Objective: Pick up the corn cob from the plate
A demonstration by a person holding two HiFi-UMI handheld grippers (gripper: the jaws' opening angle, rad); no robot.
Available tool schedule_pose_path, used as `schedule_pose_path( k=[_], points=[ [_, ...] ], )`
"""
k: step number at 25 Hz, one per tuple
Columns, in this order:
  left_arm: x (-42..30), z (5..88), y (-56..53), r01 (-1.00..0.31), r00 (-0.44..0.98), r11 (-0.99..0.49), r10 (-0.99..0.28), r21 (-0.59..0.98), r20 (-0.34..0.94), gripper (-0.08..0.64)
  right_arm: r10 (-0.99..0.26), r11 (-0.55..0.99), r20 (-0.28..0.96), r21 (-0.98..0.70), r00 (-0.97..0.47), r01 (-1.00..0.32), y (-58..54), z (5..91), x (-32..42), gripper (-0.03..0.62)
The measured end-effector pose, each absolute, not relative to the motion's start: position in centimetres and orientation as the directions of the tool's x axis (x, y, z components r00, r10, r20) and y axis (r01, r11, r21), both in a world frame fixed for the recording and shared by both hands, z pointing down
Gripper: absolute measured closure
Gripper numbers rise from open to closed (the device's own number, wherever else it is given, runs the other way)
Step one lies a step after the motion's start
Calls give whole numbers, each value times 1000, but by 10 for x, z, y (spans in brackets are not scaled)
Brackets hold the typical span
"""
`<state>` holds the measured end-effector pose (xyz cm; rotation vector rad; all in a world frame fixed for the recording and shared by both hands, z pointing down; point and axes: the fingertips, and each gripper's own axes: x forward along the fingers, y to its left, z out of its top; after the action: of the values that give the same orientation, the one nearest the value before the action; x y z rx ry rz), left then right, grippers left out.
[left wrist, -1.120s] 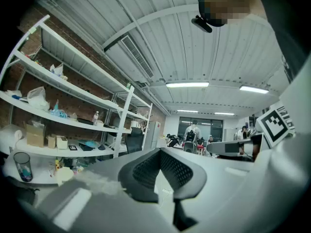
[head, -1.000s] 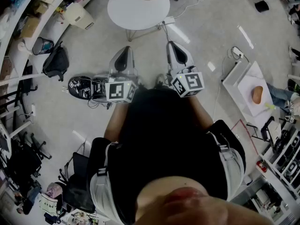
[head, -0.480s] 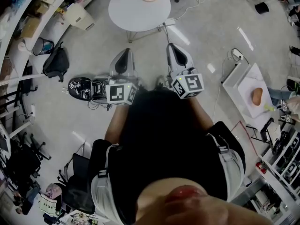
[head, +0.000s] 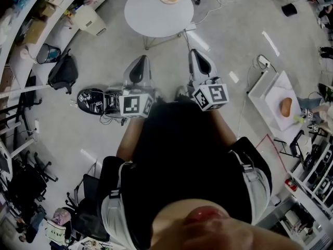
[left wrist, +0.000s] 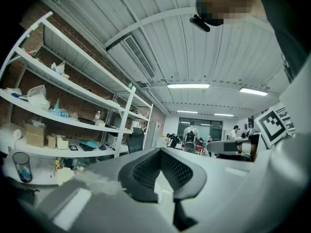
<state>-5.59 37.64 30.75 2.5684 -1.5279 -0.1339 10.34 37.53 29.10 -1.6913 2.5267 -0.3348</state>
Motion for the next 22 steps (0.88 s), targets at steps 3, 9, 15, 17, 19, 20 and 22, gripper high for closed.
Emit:
schedule_pose_path(
  k=[3,9,15,17,19,20,22],
  points=[
    [-66,308,377,-859,489,-482,-872,172,-3,560,-928,351,50,-224,-370,-909,374,291,95,584],
    [-90,319,375,-855,492,-482,-871,189,5,560,-933,339,47,-218,-357,-915,369,293,71,584],
    [-100,321,364,-854,492,-481,-870,199,9,560,-933,337,56,-215,-356,-916,357,293,63,584],
    [-101,324,358,-855,491,-478,-871,202,14,560,-932,337,59,-216,-357,-916,350,295,63,584],
    [-99,326,352,-856,491,-478,-871,198,18,560,-932,338,60,-215,-358,-916,342,295,65,584],
    [-98,326,348,-855,493,-480,-870,195,18,560,-932,338,60,-215,-358,-916,337,296,66,584],
    [-98,329,339,-856,494,-481,-869,191,23,560,-932,337,61,-216,-357,-916,326,297,67,584]
  ],
)
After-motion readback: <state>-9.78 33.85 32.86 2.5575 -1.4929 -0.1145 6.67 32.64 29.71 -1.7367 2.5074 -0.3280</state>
